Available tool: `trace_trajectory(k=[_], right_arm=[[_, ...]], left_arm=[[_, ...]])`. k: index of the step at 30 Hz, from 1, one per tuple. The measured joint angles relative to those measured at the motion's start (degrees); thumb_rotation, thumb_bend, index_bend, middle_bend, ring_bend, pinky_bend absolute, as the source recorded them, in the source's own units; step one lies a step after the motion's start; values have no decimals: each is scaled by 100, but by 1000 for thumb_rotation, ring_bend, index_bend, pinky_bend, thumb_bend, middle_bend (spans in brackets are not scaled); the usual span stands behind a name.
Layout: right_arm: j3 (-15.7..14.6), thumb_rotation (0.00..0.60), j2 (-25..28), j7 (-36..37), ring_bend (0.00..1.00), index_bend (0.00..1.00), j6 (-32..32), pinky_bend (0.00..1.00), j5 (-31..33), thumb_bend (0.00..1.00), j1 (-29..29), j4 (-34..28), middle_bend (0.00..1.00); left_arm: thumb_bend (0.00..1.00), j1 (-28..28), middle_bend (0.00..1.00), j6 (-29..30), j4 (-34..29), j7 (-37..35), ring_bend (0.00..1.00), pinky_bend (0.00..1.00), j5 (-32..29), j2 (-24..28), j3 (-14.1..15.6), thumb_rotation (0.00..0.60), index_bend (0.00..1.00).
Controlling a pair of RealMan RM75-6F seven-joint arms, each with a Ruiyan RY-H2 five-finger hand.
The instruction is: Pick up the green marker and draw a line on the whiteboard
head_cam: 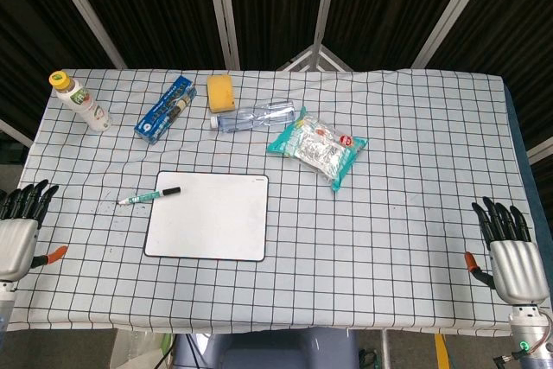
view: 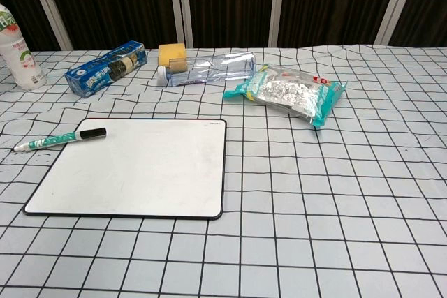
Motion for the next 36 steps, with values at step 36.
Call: trace_trajectory(k=[36], right_arm=[[-14, 600, 89, 460, 0, 0, -217, 0, 54, 351, 72, -99, 0]], left_arm=[[389, -2739, 0, -1595, 1718, 3116, 0, 53, -4185, -2949, -1393, 600, 467]])
